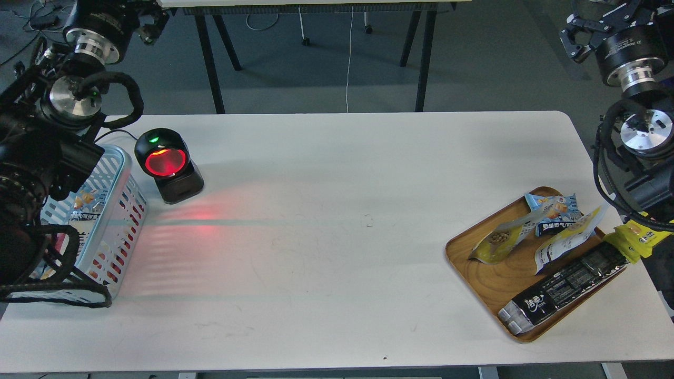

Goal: Scan snack and place in basket

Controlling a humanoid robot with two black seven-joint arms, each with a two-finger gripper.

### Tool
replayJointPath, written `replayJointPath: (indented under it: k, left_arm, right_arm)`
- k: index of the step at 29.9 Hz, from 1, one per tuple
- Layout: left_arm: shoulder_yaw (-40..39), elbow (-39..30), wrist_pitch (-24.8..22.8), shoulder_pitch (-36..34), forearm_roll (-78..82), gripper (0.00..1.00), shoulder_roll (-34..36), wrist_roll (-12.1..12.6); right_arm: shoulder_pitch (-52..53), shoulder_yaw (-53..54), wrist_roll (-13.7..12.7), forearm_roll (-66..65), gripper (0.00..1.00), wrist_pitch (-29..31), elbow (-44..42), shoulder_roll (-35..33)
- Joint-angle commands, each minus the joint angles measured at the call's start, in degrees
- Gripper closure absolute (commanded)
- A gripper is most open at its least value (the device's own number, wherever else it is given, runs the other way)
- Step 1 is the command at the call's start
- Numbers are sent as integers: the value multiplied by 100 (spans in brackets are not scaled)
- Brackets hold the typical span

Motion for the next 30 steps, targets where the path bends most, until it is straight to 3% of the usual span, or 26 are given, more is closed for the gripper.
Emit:
replayJointPath:
  k: [1, 8, 14, 17, 30]
  left_arm:
    - [74, 6, 0, -1, 32, 0, 2, 11]
    - [452, -38, 0, -19, 85, 0, 11, 46]
    - [707, -38, 0, -19, 94, 0, 20, 55]
    - [707, -46, 0, -19, 94, 0, 2, 63]
    - [751, -55, 0, -19, 94, 0, -33, 63]
  right_arm:
    - [5, -10, 0, -1, 0, 0, 7, -18]
    - [111, -238, 18, -132, 0, 0, 94, -106]
    - [813, -1546, 404, -590, 0, 0, 419, -466]
    - [1164, -1960, 431, -887, 1, 0, 735, -676]
    - [2896, -3182, 474, -4920, 1, 0, 3265, -1476]
